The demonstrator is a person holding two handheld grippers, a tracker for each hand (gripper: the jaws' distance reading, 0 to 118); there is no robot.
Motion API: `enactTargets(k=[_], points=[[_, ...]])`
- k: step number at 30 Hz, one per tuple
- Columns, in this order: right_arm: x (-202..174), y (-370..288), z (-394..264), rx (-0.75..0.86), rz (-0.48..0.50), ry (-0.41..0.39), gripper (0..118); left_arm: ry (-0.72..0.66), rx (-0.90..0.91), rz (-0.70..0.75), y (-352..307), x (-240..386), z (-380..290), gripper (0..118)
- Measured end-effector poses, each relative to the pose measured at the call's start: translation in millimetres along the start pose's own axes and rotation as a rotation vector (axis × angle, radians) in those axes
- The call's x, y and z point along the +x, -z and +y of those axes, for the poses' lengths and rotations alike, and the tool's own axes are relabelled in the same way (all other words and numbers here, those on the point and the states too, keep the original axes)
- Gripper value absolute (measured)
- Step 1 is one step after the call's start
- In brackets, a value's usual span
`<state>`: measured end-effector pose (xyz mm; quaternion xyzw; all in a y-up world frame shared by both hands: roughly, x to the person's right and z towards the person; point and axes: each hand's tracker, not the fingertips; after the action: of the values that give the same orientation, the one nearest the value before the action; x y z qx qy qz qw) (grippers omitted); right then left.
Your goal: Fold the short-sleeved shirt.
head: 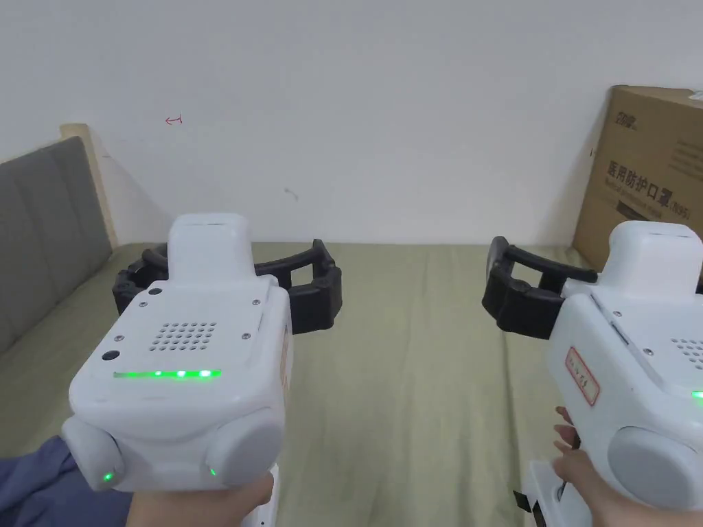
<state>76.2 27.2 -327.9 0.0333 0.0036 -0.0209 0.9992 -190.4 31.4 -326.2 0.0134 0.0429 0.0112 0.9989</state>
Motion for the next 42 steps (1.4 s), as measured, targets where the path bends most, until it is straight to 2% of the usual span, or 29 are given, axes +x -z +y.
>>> enactTargets(k=[8,21,26,32,42], points=[[3.2,2.7,0.2,-0.007,-0.009,-0.009,118,0.032,0.021,0.005,-0.8,3.0,-2.7,118],[-0.8,3.6,0.2,-0.007,0.002,-0.076,118,0.031,0.019,-0.005,2.6,5.4,-2.8,118],[0.4,1.1,-0.3,0.004,0.035,-0.055,118,0.025,0.004,-0.008,4.4,4.5,-3.6,118],[-2.4,1.1,-1.3,-0.001,0.018,-0.083,118,0.05,0.013,-0.016,3.3,6.8,-4.0,118],[-2.9,0.2,-2.3,-0.009,0.008,-0.086,118,0.049,0.009,-0.043,1.1,7.5,-6.6,118]])
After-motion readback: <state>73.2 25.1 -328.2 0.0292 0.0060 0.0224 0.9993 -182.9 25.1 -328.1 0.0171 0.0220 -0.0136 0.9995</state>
